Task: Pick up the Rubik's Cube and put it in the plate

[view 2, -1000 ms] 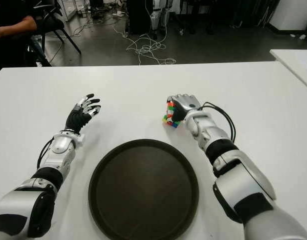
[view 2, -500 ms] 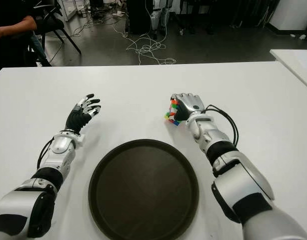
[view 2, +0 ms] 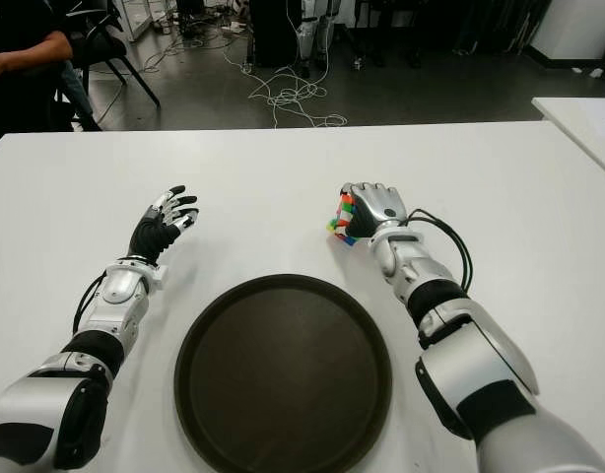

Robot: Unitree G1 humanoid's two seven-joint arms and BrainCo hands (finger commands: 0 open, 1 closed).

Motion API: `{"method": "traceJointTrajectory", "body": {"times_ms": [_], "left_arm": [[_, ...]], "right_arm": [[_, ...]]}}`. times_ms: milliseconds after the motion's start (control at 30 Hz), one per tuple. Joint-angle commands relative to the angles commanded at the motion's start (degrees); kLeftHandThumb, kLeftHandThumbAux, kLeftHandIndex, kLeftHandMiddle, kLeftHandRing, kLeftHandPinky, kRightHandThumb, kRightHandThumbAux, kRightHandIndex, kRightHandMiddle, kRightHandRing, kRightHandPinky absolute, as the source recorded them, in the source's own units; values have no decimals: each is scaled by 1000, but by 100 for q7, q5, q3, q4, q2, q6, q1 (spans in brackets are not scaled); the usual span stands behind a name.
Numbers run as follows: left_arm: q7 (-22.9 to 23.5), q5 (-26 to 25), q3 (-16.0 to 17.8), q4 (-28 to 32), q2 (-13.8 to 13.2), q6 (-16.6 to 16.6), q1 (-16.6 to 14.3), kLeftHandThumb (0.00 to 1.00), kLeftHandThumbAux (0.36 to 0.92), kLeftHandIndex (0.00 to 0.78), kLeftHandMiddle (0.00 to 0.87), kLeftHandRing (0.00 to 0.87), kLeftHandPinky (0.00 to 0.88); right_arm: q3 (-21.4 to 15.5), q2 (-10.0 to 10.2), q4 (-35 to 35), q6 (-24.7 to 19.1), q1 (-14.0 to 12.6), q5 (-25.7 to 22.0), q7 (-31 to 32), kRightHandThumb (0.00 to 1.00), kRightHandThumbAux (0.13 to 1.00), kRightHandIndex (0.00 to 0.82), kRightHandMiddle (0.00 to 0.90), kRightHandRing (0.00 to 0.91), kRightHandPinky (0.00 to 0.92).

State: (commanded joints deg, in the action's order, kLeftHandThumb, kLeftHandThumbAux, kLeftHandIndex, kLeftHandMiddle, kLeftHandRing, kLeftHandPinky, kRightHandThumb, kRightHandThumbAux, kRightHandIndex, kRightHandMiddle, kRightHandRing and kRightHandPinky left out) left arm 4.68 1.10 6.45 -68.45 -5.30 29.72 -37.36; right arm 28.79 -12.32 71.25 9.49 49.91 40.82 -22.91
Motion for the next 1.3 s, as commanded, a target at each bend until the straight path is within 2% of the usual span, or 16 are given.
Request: {"method": "traceJointTrajectory", "body": {"times_ms": [333,467,633,767,867,900,1100,1200,1300], "left_arm": [[-4,-2,-1,11,2,-36,-8,188,699,103,208,207,176],[-7,-17,15,-5,8,-57,-13,194,700,104,208,208,186],[13,-34,31,-5,-2,-81,-16,203,702,107,210,212,197],[4,-29,29,1,-1,-84,-15,207,705,104,207,206,182],[-21,-10,17,-10,-2,-94,-30,204,695,99,204,202,177],[-27,-3,13,-15,-3,-96,-35,203,693,99,202,201,179],[-23,7,-2,-15,-4,-70,-39,201,689,102,202,205,195],[-24,9,-5,-7,-4,-59,-34,199,691,105,207,209,204],[-36,8,-5,3,3,-39,-27,200,693,106,212,213,204]], "right_arm": [[-5,-39,-41,102,6,41,-232,694,738,414,483,489,513],[-52,-79,-315,278,-66,9,-451,693,737,415,490,493,505],[-212,-184,-1874,372,-587,-58,-518,692,737,416,503,501,503],[-338,-286,-2776,539,-988,-98,-510,691,737,416,507,507,502],[-431,-321,-3218,835,-1195,-130,-632,691,737,416,510,510,499],[-465,-327,-3345,912,-1246,-139,-650,691,736,417,528,535,525],[-694,-329,-4307,1111,-1656,-195,-565,691,736,418,565,586,579],[-778,-309,-4570,1146,-1787,-222,-501,692,737,418,576,600,601],[-906,-257,-4773,1383,-1909,-381,-503,693,736,419,599,627,645]]}}
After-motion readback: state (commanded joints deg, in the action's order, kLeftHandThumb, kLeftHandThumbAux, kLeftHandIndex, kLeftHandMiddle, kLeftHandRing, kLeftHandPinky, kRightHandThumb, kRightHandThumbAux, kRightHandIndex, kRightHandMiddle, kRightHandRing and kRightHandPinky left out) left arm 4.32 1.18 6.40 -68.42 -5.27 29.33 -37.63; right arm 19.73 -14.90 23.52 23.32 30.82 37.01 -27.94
